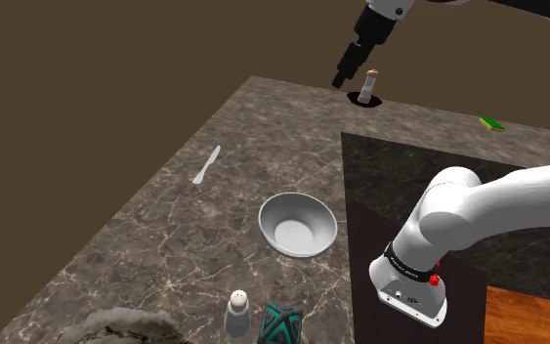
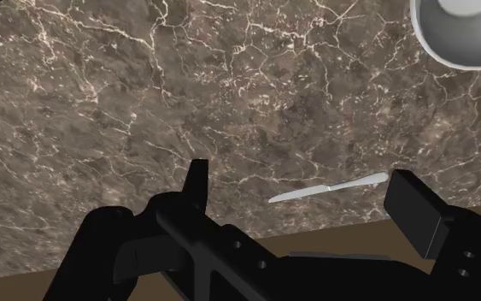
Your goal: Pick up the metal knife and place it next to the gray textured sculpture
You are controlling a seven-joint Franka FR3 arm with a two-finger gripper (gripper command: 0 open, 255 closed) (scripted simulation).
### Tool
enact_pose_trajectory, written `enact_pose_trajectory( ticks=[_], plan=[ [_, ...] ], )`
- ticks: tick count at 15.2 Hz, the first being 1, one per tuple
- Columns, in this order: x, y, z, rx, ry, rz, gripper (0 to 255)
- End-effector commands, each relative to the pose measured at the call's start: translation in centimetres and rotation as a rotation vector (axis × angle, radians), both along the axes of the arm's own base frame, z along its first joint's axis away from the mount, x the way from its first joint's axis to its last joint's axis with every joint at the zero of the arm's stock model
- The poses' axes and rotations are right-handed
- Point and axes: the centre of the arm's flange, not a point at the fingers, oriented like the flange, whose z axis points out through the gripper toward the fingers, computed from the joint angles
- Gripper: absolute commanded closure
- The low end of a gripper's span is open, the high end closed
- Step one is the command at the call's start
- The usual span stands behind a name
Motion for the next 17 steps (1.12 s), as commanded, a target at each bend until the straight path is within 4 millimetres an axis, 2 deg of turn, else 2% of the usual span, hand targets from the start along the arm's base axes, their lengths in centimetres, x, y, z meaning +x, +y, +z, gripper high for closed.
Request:
enact_pose_trajectory(
  ticks=[1,9,17],
  plan=[
    [0.0,0.0,0.0,0.000,0.000,0.000,0],
    [6.4,7.0,-5.8,0.041,0.054,-0.254,0],
    [14.0,12.5,-11.8,0.082,0.107,-0.509,0]
  ],
)
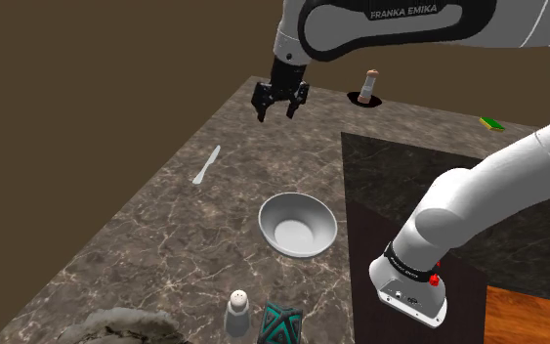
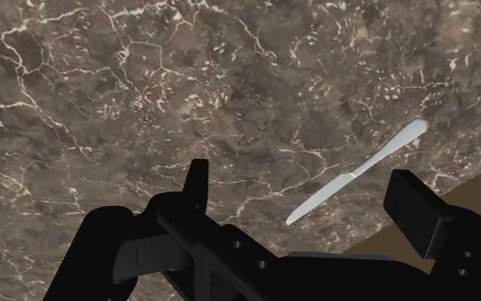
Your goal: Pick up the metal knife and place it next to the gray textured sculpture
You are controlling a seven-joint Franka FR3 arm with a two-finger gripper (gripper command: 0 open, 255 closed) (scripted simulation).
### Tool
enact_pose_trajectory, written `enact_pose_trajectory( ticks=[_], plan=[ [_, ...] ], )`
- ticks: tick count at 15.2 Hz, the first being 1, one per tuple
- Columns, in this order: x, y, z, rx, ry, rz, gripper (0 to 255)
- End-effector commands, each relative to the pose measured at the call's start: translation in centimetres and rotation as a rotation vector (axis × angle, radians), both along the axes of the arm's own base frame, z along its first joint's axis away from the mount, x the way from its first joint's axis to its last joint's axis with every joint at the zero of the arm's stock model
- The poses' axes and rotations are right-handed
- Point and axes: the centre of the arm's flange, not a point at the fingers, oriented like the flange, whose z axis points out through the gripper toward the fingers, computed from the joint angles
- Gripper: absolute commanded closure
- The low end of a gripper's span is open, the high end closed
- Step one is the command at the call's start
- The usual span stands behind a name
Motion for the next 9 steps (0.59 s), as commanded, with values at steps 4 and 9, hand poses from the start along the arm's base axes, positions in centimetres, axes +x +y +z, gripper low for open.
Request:
enact_pose_trajectory(
  ticks=[4,9],
  plan=[
    [5.3,2.5,-4.1,0.027,0.033,-0.164,0],
    [10.7,4.4,-8.0,0.052,0.067,-0.323,0]
  ],
)
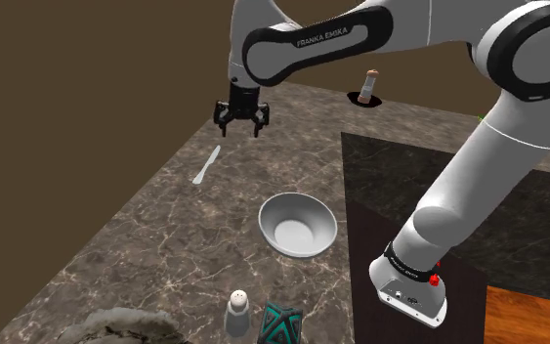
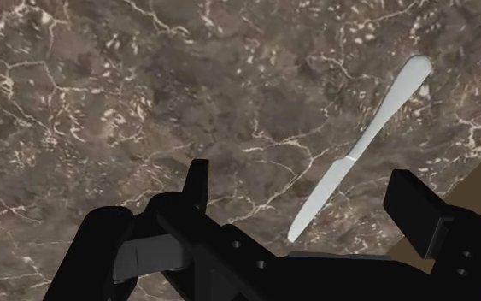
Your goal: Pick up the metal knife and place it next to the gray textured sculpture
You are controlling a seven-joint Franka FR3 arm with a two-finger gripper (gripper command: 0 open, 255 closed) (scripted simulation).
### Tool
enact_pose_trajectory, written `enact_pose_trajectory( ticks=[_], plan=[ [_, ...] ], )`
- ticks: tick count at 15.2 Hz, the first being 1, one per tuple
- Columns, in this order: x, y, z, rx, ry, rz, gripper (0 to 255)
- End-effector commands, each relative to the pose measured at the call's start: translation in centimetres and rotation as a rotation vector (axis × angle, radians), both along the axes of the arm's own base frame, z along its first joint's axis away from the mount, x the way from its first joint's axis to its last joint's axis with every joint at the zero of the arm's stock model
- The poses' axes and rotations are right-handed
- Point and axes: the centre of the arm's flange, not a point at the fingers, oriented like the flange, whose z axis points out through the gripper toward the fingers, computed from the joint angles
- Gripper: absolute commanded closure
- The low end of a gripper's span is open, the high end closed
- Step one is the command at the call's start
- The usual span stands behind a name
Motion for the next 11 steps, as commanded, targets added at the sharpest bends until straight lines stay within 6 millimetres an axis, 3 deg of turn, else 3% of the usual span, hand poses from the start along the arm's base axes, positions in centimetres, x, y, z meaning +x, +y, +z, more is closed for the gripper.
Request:
enact_pose_trajectory(
  ticks=[1,11],
  plan=[
    [2.1,0.4,-1.4,0.011,0.014,-0.070,0],
    [12.9,1.6,-9.7,0.061,0.080,-0.382,0]
  ],
)
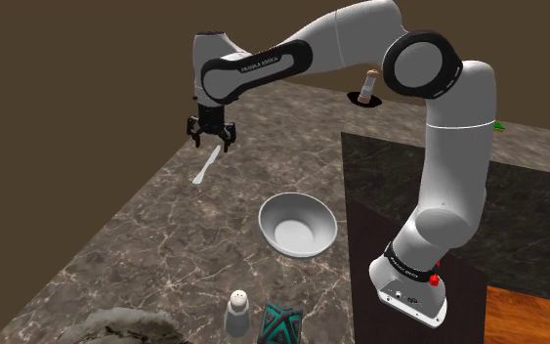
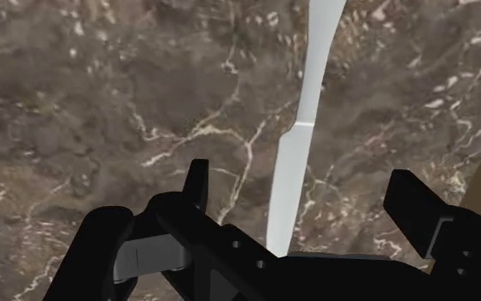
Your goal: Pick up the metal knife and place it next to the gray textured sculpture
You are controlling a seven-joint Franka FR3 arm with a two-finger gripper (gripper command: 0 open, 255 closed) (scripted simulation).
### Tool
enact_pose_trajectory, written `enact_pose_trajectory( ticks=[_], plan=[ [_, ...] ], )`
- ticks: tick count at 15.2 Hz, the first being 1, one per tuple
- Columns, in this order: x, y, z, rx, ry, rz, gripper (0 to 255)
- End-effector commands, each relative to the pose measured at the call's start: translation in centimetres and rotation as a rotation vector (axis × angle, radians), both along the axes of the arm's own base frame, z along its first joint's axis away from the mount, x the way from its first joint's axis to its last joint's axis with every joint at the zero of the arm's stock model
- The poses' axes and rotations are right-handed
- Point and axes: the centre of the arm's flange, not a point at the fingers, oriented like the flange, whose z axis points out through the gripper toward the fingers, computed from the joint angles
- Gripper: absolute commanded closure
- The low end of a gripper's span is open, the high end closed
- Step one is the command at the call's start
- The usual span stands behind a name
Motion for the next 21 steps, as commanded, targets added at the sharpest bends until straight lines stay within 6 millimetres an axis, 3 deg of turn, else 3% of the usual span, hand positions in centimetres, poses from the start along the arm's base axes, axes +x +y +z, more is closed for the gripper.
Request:
enact_pose_trajectory(
  ticks=[1,8,15,16,21],
  plan=[
    [0.9,0.1,-1.2,0.004,0.006,-0.032,0],
    [1.0,0.2,-4.7,0.004,0.006,-0.032,0],
    [1.0,0.2,-4.7,0.004,0.006,-0.032,0],
    [1.0,0.2,-4.7,0.004,0.006,-0.032,255],
    [1.0,0.2,-4.7,0.004,0.006,-0.032,255]
  ],
)
